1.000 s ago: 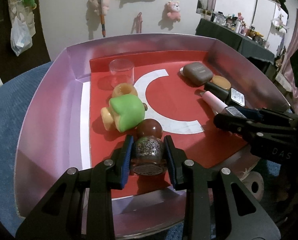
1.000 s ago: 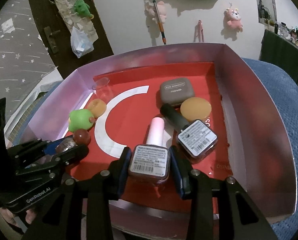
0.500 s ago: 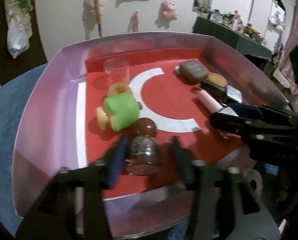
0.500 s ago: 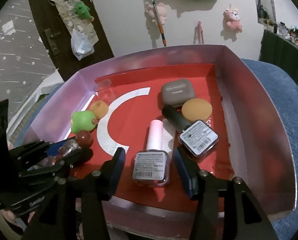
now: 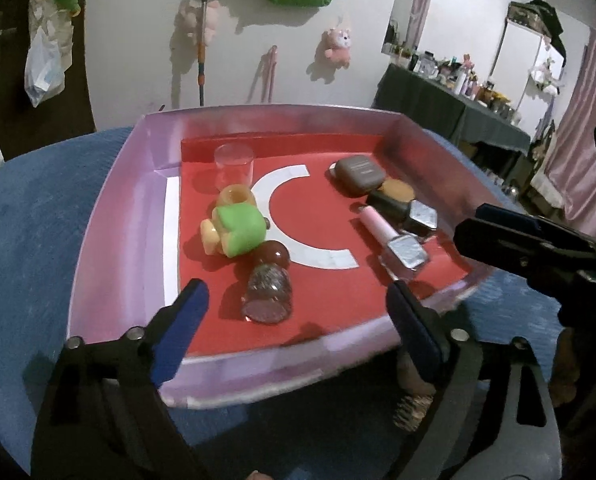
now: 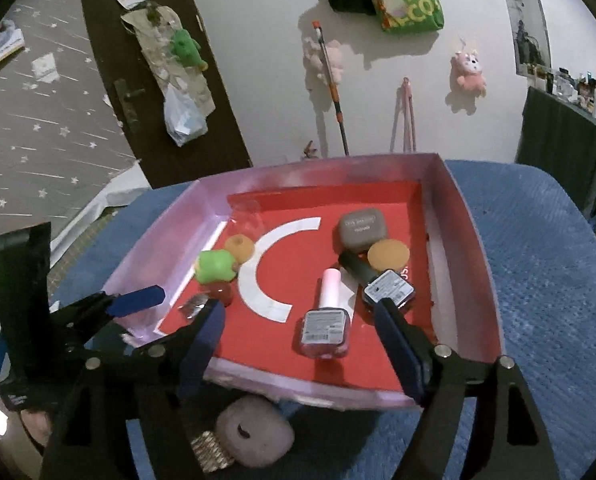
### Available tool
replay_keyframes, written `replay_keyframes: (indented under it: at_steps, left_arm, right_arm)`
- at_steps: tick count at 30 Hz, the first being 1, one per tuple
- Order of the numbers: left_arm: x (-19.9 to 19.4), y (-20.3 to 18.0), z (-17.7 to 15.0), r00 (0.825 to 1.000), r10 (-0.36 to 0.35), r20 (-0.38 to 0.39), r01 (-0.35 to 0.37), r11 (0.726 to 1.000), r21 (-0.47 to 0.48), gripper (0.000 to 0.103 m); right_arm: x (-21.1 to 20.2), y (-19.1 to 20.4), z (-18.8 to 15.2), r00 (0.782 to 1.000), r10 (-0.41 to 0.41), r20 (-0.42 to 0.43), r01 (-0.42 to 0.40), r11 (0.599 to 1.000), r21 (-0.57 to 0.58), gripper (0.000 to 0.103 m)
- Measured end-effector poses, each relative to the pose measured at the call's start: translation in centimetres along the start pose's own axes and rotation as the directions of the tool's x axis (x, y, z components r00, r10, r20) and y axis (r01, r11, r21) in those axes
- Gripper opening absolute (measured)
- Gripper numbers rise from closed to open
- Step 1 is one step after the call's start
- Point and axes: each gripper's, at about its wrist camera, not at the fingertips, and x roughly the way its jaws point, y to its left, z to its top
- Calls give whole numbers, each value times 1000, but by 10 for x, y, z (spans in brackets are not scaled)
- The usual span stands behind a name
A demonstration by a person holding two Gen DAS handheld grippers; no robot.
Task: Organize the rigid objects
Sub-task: 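Withdraw both tools from the box toward the pink compact and gold cylinder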
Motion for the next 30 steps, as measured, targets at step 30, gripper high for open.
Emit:
replay_keyframes:
  at_steps: [30]
  left_arm:
    - [-19,-57,-59,992,-82,-94,90,992,86,103]
  right_arm:
    - [-43,-18,-51,1000,27,-7,-26,993,113,103]
